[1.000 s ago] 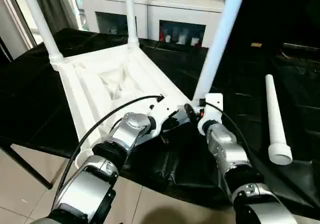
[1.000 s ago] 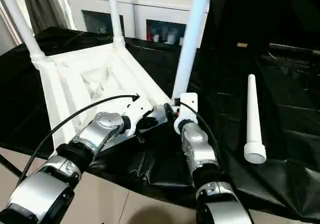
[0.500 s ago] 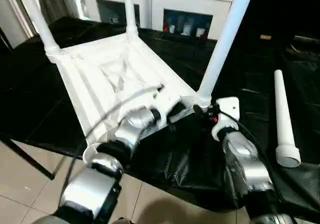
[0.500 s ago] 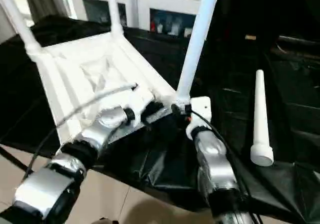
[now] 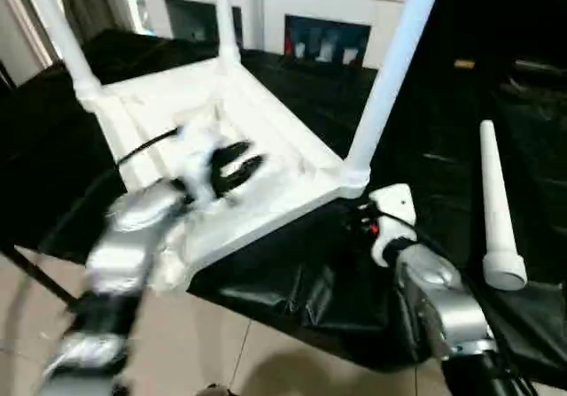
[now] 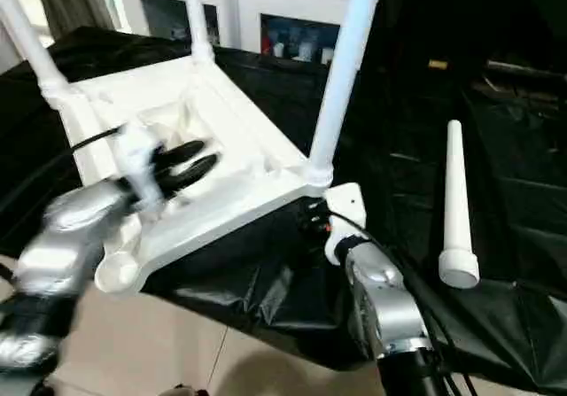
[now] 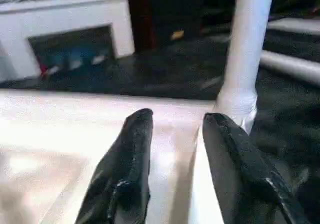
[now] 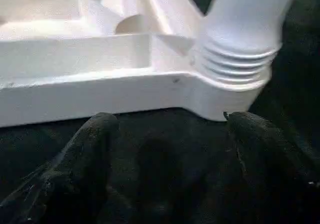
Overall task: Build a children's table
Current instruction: Rotate table base
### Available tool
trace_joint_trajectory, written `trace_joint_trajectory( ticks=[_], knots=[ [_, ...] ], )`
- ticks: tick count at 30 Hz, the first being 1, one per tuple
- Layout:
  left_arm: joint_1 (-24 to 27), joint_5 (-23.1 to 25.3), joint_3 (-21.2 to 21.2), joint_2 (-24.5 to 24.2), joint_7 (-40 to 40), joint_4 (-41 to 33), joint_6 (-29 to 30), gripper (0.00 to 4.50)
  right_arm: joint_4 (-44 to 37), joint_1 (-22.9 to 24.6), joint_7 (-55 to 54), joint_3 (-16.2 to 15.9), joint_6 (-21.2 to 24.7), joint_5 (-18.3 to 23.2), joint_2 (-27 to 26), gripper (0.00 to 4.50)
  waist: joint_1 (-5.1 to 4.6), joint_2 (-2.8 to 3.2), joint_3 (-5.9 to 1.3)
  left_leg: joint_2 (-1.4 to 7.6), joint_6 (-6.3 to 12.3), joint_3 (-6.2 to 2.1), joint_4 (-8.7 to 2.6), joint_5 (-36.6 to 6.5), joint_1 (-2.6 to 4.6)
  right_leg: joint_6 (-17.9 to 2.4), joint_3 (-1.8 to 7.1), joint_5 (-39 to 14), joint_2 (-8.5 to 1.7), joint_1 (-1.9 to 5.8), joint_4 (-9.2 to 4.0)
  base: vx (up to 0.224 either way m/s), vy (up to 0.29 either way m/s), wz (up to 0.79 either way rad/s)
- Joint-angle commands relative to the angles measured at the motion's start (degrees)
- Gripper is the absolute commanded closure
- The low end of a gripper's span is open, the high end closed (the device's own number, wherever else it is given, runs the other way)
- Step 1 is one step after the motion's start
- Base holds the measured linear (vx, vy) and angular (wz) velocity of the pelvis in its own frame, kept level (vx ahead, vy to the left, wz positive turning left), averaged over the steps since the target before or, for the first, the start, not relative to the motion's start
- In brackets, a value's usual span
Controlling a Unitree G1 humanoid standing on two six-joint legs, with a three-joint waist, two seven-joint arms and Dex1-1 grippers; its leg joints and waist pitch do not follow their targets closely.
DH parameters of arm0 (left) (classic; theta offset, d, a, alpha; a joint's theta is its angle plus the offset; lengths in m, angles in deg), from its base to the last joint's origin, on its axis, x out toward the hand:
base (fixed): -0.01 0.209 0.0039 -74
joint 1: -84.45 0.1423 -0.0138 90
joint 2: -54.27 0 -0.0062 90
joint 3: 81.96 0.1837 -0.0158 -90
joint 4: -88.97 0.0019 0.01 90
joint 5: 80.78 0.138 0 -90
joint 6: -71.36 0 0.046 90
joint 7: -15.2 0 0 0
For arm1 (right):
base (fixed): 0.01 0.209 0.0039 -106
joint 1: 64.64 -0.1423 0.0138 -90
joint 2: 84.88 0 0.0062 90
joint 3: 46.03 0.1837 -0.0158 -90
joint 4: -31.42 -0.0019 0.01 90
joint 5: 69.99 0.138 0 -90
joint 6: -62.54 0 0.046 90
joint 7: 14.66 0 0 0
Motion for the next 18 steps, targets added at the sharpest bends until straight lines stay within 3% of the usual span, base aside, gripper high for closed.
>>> trace_joint_trajectory(
  ticks=[1,3,4,7,8,9,12,18],
  knots=[
    [2.25,0.47,-3.73,-2.22,1.12,-3.57,2.02,2.32,0.1,-0.87,-0.36,0.07,1.63,-0.24,0.44,0.74,-0.17,-0.34,-3.42,3.31,2.09,-0.83,-3.69,-6.29,1.6,-11.47,2.98,-0.74,-3.78,2.41,-3.46,0.0,0.0,0.0],
    [2.8,0.58,-4.41,-2.64,1.43,-4.05,2.25,2.18,0.27,-0.98,-0.42,0.05,1.76,-0.28,0.45,0.74,-0.07,-0.08,-3.47,3.18,1.57,-0.84,-3.63,-5.48,1.65,-11.26,2.98,1.2,-3.72,2.43,-3.22,0.0,0.0,0.0],
    [5.13,0.94,-6.91,-4.15,3.21,-6.74,4.11,2.18,0.54,-1.3,-0.61,-0.2,2.48,-0.27,0.52,0.74,0.09,-0.3,-3.54,3.32,1.26,-0.85,-3.56,-5.63,1.85,-11.58,3.02,2.41,-3.88,2.41,-2.95,0.0,0.0,0.0],
    [9.35,2.56,-12.36,-6.72,8.57,-9.97,8.18,1.88,1.94,-2.32,-0.75,-1.11,3.36,-0.99,0.53,0.74,-0.13,-0.63,-3.3,2.99,1.15,-0.87,-3.56,-4.64,1.41,-11.21,2.95,4.1,-3.68,2.65,-2.88,0.0,0.0,0.0],
    [11.05,3.84,-15.06,-7.64,12.66,-10.38,10.02,1.85,2.72,-2.97,-0.79,-1.46,3.5,-1.44,0.29,0.74,-0.18,-0.5,-3.38,3.1,0.99,-0.89,-3.51,-5.15,1.6,-11.31,2.98,4.0,-3.77,2.57,-2.82,0.0,0.0,0.0],
    [11.05,3.84,-15.06,-7.64,12.66,-10.38,10.02,1.83,2.72,-2.97,-0.79,-1.46,3.5,-1.44,0.29,0.74,-0.53,-0.79,-3.16,2.95,0.86,-0.91,-3.62,-5.83,1.31,-11.01,2.95,3.37,-3.6,2.67,-2.88,0.0,0.0,0.0],
    [12.55,5.99,-18.28,-8.42,18.83,-9.97,11.92,1.5,3.97,-4.12,-0.97,-1.79,3.64,-2.03,-0.25,0.74,-0.51,-0.78,-3.16,2.99,0.04,-0.91,-3.66,-7.85,1.71,-10.34,3.11,0.51,-3.61,2.46,-3.23,0.0,0.0,0.0],
    [12.74,10.99,-18.42,-8.48,27.22,-7.42,17.61,1.08,6.75,-6.28,-1.57,-3.41,3.54,-2.88,-1.49,0.74,-0.07,-0.35,-3.19,2.96,-1.85,-1.13,-3.89,-10.55,1.97,-9.68,3.15,-1.54,-3.57,2.22,-3.37,0.0,0.0,0.0]
  ],
)
